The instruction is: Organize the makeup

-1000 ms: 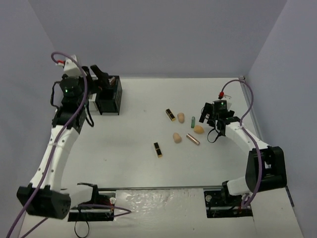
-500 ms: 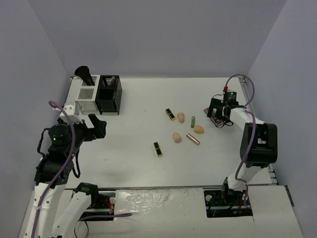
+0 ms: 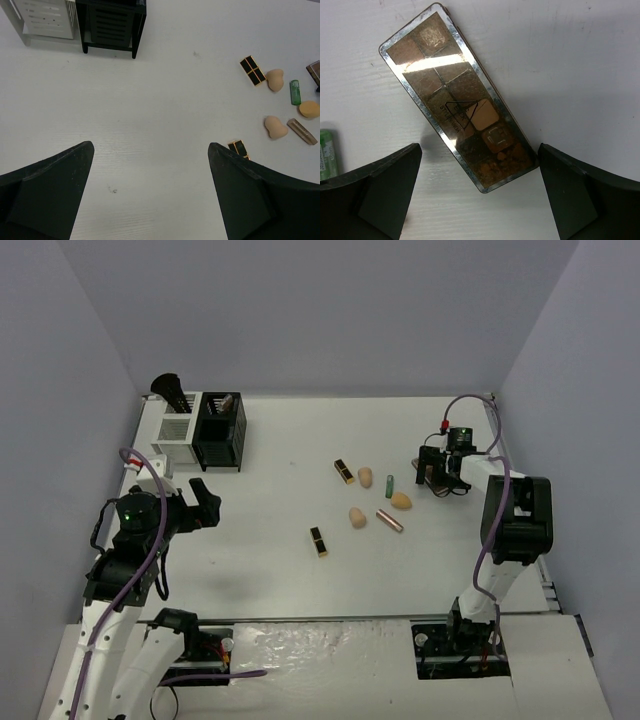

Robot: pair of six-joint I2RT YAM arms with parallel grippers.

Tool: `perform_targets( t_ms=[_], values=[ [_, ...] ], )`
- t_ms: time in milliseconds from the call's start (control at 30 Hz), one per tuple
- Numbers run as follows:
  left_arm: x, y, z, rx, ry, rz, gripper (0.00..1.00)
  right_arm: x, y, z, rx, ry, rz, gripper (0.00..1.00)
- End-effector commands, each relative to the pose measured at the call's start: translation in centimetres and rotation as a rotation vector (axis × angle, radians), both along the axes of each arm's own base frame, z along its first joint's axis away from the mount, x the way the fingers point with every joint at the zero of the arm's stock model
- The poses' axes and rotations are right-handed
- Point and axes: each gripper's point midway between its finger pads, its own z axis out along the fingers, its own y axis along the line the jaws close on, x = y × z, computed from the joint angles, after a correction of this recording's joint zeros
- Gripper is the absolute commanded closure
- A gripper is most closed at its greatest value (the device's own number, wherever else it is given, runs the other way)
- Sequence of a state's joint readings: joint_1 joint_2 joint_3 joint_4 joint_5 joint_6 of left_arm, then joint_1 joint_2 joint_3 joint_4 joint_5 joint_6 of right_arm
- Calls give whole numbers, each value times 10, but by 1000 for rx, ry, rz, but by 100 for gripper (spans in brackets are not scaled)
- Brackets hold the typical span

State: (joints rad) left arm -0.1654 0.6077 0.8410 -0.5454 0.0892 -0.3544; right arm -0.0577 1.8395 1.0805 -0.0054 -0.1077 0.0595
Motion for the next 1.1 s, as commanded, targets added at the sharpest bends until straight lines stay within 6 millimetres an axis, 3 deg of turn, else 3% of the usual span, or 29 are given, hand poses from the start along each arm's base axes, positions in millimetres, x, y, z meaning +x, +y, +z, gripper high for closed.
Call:
perform_targets(
  t_ms=[0, 300, 500, 667, 967, 1067],
  values=[
    [9, -6, 28, -48, -83, -5, 3, 1, 14, 1, 13, -10, 53, 5],
    [13, -17, 30, -117, -69, -25, 3, -7, 31, -9, -33, 47, 82, 26],
    [15, -16, 31, -127, -75, -13, 3, 0, 23, -7, -71, 39, 40, 27],
    [20, -19, 28, -140, -57, -11, 3, 2, 21, -17, -73, 59, 4, 30],
    [27, -24, 27, -167, -40, -17, 3, 10, 12, -24, -84, 64, -75, 42],
    [29, -27, 30, -180, -42, -26, 3, 13, 13, -22, -78, 55, -81, 56]
  ],
)
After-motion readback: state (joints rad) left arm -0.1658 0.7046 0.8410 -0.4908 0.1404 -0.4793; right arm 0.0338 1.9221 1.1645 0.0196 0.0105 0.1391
